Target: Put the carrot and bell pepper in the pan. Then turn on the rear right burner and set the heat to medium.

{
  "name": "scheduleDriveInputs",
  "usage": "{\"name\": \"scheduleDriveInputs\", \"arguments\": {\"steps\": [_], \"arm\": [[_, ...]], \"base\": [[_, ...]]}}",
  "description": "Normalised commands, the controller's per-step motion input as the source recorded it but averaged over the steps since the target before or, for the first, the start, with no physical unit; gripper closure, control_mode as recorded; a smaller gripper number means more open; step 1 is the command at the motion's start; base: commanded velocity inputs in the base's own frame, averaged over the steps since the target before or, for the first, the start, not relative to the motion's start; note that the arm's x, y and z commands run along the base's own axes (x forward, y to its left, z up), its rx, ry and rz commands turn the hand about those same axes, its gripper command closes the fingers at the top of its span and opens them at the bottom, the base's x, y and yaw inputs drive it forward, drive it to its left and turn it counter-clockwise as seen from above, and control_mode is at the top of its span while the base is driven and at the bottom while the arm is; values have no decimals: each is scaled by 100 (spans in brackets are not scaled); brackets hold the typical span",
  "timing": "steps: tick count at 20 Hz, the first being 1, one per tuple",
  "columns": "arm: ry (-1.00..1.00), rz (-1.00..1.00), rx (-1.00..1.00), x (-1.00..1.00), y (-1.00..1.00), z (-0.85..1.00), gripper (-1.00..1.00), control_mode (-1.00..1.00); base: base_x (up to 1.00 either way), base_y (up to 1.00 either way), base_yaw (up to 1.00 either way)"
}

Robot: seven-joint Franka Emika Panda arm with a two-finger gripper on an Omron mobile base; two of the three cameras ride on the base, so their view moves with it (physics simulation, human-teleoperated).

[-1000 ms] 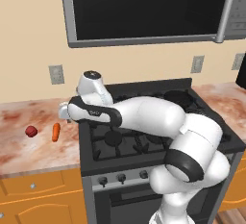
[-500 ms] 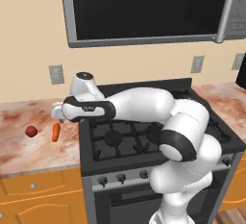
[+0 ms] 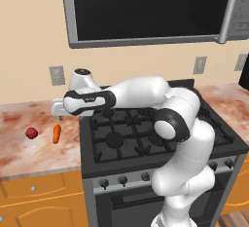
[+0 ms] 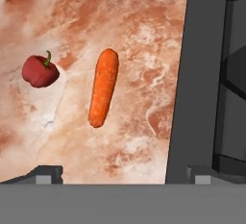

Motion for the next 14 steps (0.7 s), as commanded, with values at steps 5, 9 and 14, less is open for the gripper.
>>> {"name": "scheduleDriveInputs", "arguments": {"steps": [5, 9, 14], "arm": [[-1, 0, -2, 2, 8, -23, -100, -100], [0, 0, -5, 0, 21, -21, -100, -100], [0, 0, -3, 4, 18, -18, -100, -100]], "base": [[0, 0, 0], [0, 0, 0], [0, 0, 0]]}}
